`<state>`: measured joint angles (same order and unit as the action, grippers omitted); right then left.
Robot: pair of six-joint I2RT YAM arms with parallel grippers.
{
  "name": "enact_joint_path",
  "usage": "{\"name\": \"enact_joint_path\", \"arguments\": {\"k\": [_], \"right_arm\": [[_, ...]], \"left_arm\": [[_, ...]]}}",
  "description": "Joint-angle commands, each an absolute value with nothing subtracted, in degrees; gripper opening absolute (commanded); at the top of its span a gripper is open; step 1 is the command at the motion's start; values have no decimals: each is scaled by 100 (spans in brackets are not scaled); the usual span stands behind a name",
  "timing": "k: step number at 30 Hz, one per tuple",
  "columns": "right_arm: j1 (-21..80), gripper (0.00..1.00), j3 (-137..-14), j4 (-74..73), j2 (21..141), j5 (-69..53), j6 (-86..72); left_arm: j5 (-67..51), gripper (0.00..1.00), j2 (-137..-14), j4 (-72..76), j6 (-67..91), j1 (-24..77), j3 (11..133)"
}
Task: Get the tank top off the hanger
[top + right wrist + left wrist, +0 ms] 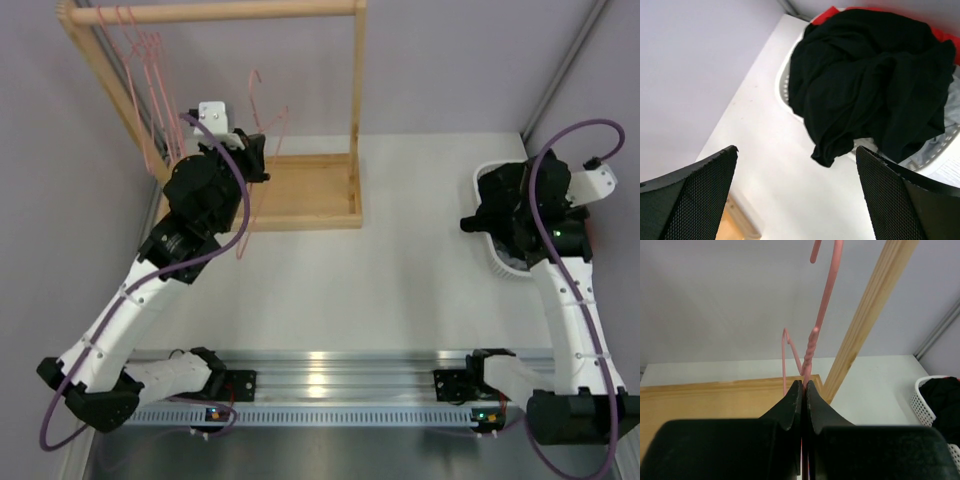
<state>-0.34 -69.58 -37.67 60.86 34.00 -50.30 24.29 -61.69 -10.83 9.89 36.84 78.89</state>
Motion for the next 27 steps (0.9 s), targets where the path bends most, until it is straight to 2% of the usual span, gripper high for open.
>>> {"name": "enact_joint_path", "arguments": {"k": [1,4,13,19,27], "right_arm": [[255,99,-7190,-3350,5687,3315,-4449],[299,99,-7119,-3016,5590,2814,-4052],[343,99,-7032,-2901,5546,2558,-3762],[334,99,-6943,-2725,5555,2391,-3753],[343,99,-7005,-2646,5660,2233,-3674]], "left_arm": [[2647,0,-6591,-835,668,3526,8673],[2304,0,-7092,-817,755,3096,9262],[1591,0,-8164,-826,1099,2032,10677],[950,0,-8516,-817,1642,1161,10968],[905,0,-9000,-817,1828,730,11461]]}}
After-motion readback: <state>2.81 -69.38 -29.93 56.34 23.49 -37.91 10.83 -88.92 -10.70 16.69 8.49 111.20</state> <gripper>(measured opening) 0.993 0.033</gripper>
